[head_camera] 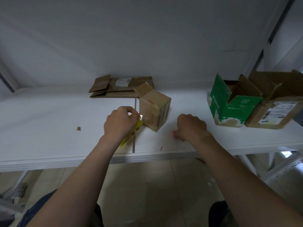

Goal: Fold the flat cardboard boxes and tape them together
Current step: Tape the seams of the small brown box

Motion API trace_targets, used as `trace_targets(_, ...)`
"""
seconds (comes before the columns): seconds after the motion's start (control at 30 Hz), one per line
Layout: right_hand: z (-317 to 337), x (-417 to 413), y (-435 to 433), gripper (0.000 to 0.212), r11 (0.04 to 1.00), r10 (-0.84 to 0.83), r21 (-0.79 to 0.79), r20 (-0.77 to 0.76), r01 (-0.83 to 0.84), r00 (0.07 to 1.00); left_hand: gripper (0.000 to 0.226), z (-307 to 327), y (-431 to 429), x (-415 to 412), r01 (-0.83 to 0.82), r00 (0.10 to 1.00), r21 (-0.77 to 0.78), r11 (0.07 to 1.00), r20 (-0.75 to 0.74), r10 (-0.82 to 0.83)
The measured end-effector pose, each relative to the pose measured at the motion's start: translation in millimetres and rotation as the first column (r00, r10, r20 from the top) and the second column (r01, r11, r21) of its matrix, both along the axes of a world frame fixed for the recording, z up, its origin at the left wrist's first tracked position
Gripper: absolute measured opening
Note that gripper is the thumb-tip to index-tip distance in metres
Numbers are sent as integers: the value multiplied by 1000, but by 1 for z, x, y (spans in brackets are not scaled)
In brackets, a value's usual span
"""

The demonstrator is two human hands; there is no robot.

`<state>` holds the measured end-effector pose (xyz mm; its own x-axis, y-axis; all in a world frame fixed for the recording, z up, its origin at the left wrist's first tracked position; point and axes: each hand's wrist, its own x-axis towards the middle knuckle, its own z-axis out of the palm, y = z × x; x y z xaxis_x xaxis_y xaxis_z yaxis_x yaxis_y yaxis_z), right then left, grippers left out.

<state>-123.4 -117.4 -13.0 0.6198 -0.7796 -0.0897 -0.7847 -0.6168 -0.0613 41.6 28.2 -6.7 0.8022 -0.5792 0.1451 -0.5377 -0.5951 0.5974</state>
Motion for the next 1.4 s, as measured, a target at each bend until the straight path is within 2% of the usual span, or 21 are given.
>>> trace_targets(0.07,9,0,-1,25,998,25,-69,217,-10,976,18,1,1,1,-3,1000,-9,1000,-11,3)
trace_targets(0.13,18,5,-2,37,994,99,-96,523,-57,846,17,1,1,1,-4,1000,-18,1000,-19,4)
trace_targets(0.2,20,21,-7,52,987,133,-15,651,-163,747,18,2,1,-1,-1,1000,-23,1000,-23,0)
trace_targets(0.3,5,47,-8,71,963,135,113,586,-246,799,18,1,0,-2,0,999,-43,999,-35,-2)
trace_targets(0.43,-17,63,-5,78,963,127,103,643,-250,755,18,0,-1,1,-3,998,-51,999,-55,0)
trace_targets(0.6,-19,60,-4,120,958,147,110,608,-266,780,17,0,-2,0,-5,998,-48,999,-70,2)
trace_targets(0.67,-18,57,-4,125,953,147,128,599,-275,787,16,2,-1,-1,-12,996,-57,998,-87,7)
trace_targets(0.77,-13,51,-4,105,953,139,145,570,-266,810,16,1,1,4,-57,981,-98,994,-192,37)
trace_targets(0.83,-7,45,-4,92,959,135,138,548,-248,825,18,5,3,6,-103,940,-157,982,-337,45)
trace_targets(0.9,-1,40,-4,94,965,105,143,554,-218,826,19,10,3,4,-149,863,-255,955,-505,0)
trace_targets(0.97,7,34,-4,102,963,-3,211,627,-166,779,12,13,3,-1,-182,774,-329,927,-629,-71)
trace_targets(1.03,13,30,-3,94,950,-74,262,715,-168,695,12,11,1,-4,-225,704,-382,896,-700,-121)
trace_targets(1.07,15,28,-1,87,948,-76,257,756,-189,650,23,11,0,-5,-254,676,-409,877,-724,-142)
trace_targets(1.13,17,27,7,87,943,-56,234,812,-237,581,39,13,-2,-8,-295,646,-472,831,-739,-190)
trace_targets(1.2,14,27,13,91,934,11,197,819,-300,573,51,14,-4,-10,-297,636,-519,801,-734,-240)
trace_targets(1.27,13,26,16,85,902,46,224,799,-368,600,57,16,-5,-11,-299,643,-538,788,-724,-250)
trace_targets(1.33,15,24,16,65,850,30,293,801,-437,597,60,14,-4,-8,-306,680,-507,806,-708,-188)
trace_targets(1.4,17,22,14,23,830,7,325,806,-453,592,65,13,-2,-5,-293,727,-469,833,-676,-125)
